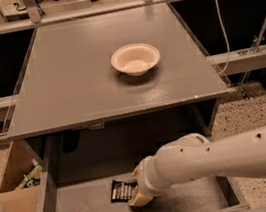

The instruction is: Pick rxbar chocolate from top drawer and place on counter

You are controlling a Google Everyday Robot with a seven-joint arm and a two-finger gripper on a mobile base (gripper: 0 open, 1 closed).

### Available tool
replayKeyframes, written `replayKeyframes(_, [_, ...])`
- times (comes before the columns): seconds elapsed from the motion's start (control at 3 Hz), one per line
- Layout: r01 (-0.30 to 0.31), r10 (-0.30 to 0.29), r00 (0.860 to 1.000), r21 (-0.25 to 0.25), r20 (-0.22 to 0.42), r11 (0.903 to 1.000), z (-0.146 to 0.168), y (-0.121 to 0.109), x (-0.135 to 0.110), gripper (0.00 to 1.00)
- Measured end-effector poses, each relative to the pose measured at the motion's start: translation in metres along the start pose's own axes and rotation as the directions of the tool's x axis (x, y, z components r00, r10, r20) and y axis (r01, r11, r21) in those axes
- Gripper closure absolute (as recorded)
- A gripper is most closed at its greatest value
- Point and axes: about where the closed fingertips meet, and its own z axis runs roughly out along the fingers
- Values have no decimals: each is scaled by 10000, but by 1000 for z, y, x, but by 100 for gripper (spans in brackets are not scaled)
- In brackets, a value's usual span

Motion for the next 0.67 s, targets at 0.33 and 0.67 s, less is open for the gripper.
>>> replayKeyframes(0.33, [2,-2,10000,2,2,10000,-1,0,-3,100])
replayKeyframes(0.67, [152,-152,9992,7,372,9999,-42,-18,-23,100])
